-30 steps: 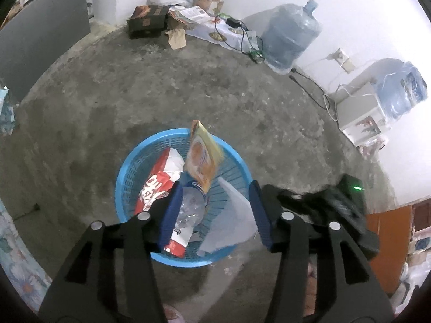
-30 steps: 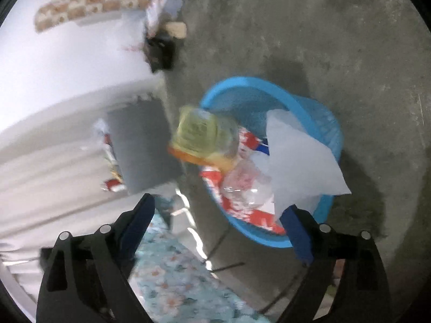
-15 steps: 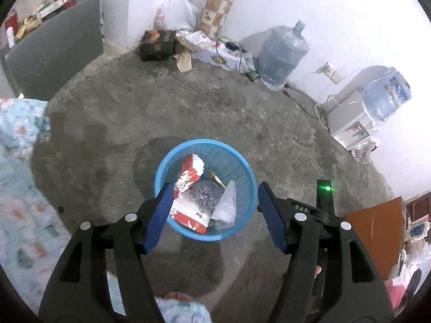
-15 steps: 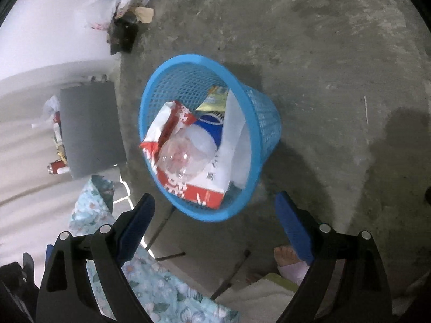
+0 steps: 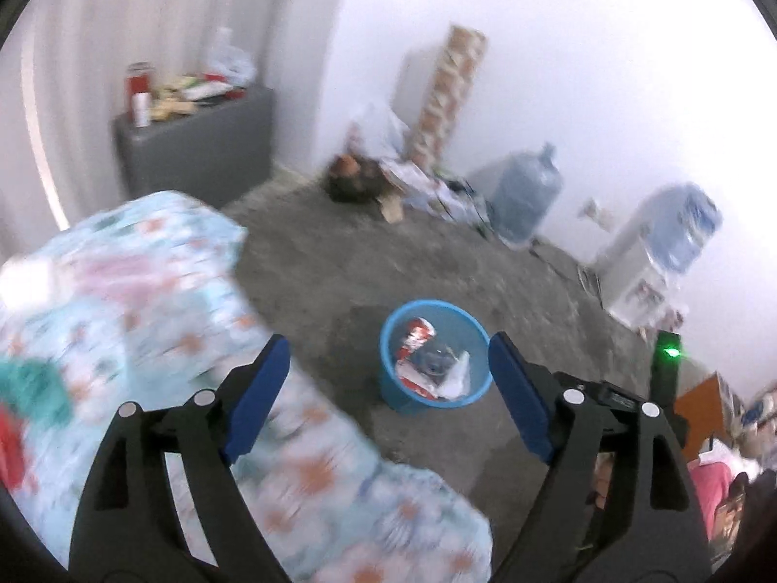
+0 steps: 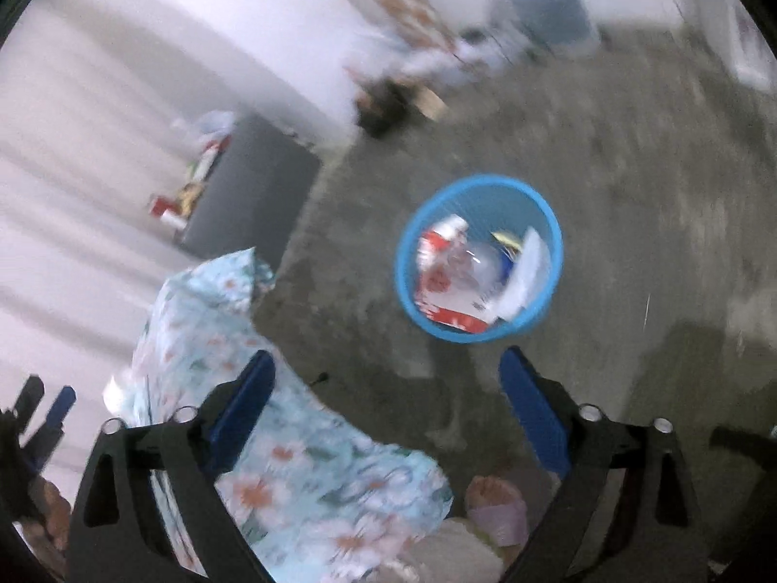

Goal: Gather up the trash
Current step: 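Move both tools back over the remaining trash on the bed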

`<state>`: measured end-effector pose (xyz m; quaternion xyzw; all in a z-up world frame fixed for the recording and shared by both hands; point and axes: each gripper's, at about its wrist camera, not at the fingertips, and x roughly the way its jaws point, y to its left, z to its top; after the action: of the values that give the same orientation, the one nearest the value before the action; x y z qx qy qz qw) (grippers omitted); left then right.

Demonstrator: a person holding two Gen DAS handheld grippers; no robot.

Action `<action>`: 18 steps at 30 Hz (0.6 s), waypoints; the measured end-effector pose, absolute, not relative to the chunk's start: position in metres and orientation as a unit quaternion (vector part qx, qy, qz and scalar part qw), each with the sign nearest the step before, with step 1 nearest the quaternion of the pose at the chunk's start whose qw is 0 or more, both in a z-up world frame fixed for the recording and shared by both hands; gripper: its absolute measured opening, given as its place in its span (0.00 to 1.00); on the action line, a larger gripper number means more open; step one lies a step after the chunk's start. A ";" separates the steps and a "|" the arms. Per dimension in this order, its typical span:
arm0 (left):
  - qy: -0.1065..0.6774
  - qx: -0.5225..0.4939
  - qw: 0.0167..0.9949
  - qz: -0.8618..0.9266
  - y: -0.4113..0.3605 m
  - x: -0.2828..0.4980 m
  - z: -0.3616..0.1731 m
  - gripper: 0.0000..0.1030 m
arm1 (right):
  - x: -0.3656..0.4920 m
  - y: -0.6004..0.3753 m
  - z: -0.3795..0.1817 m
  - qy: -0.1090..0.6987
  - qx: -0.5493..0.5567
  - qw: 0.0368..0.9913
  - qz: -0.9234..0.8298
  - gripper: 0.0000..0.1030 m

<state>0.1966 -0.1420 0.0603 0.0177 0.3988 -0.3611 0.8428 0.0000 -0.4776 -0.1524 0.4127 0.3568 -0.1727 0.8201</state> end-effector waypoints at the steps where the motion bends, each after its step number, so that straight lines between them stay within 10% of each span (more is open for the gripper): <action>1: 0.392 0.013 0.850 -0.350 -0.126 0.191 0.065 0.77 | -0.001 -0.463 -0.139 0.354 0.387 0.834 -0.172 0.91; 18: 0.371 -0.056 0.915 -0.150 0.094 0.133 0.048 0.80 | 0.032 -0.290 -0.033 0.353 0.043 0.916 -0.185 0.94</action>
<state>0.1329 0.0943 0.0482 -0.0563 0.3709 -0.1497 0.9148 0.0317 -0.2896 -0.0331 0.0435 0.3527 -0.1851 0.9162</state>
